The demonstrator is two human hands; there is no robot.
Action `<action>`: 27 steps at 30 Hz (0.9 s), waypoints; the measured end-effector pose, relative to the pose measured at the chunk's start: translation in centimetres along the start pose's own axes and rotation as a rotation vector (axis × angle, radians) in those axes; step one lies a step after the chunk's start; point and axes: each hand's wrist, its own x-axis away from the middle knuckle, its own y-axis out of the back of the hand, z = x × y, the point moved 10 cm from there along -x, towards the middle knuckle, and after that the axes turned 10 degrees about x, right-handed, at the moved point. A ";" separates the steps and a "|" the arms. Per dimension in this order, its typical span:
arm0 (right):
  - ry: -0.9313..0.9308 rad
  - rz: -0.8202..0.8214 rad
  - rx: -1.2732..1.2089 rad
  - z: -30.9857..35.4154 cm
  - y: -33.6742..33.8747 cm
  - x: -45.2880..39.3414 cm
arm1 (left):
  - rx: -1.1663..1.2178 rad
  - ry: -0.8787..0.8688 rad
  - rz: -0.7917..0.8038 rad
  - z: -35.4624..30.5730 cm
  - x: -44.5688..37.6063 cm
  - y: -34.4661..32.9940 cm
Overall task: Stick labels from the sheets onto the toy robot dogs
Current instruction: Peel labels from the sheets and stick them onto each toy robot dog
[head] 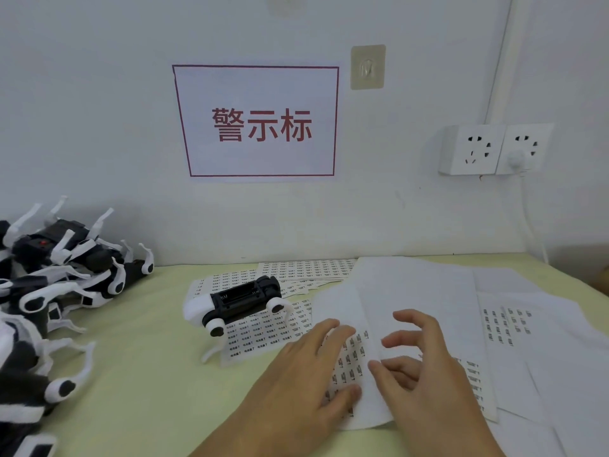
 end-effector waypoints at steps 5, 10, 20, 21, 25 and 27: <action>-0.111 0.045 -0.143 -1.4 -0.1 -0.5 | 0.027 0.001 -0.060 -0.2 0.1 0.6; -0.164 0.045 -0.281 -2.1 0.4 -1.0 | 0.050 0.037 -0.135 0.3 0.0 1.4; -0.129 0.073 -0.345 -1.8 0.4 -1.5 | 0.001 -0.023 -0.373 -3.0 -1.8 4.6; -0.130 0.071 -0.345 -1.9 0.3 -1.5 | -0.043 -0.076 -0.396 -3.9 -1.9 4.3; -0.132 0.032 -0.341 -2.5 0.2 -1.3 | 0.080 -0.089 -0.485 -4.0 -1.7 3.4; -0.134 0.029 -0.339 -2.7 0.1 -1.3 | 0.068 -0.123 -0.497 -4.1 -1.5 2.9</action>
